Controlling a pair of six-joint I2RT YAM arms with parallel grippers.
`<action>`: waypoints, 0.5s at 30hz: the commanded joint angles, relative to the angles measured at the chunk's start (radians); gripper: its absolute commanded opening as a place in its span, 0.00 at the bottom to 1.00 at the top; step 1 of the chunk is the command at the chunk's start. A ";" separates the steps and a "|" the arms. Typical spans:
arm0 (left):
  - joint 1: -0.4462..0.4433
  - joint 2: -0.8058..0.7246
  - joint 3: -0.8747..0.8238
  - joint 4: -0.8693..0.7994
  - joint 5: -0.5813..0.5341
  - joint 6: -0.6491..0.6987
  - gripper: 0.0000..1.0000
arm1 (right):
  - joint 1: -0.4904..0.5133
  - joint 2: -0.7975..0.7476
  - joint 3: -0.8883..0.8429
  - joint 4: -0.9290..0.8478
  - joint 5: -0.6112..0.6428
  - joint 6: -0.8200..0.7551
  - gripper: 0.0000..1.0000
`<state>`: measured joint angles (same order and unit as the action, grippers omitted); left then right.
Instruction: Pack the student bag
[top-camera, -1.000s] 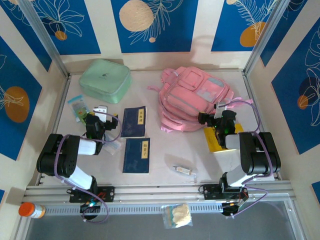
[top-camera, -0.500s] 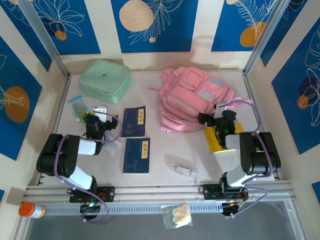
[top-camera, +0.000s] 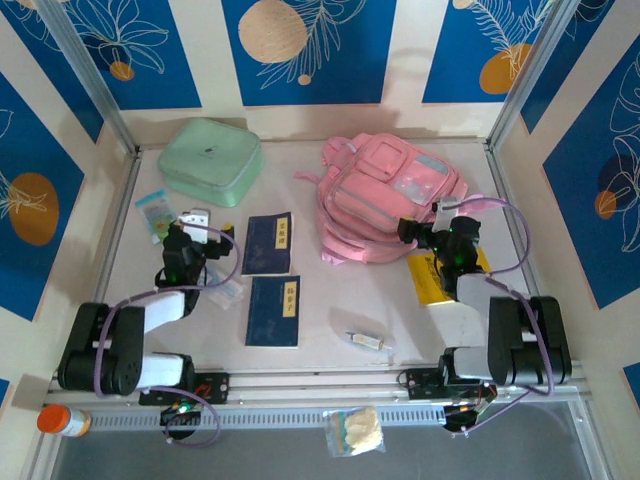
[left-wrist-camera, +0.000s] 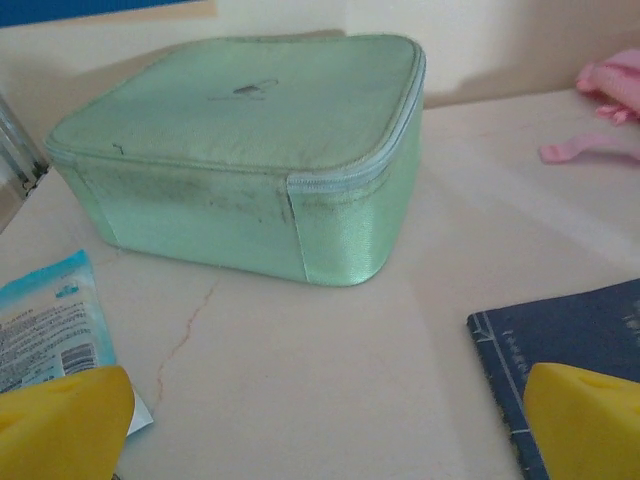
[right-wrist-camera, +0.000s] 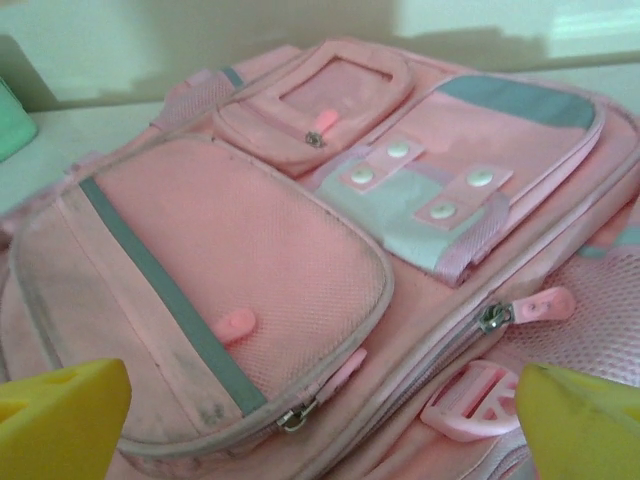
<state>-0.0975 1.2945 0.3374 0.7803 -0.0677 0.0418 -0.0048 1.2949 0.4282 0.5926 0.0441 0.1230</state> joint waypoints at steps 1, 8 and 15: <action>0.014 -0.100 0.033 -0.170 0.034 -0.064 1.00 | -0.004 -0.113 0.023 -0.129 -0.026 0.047 0.99; 0.014 -0.273 0.168 -0.514 0.055 -0.329 0.99 | -0.013 -0.356 0.086 -0.542 0.146 0.387 0.99; 0.015 -0.339 0.153 -0.592 0.109 -0.546 0.99 | -0.064 -0.450 0.093 -0.784 -0.018 0.533 0.99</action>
<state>-0.0956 0.9718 0.4889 0.2955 -0.0025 -0.3649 -0.0689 0.8680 0.4950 0.0074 0.0952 0.5415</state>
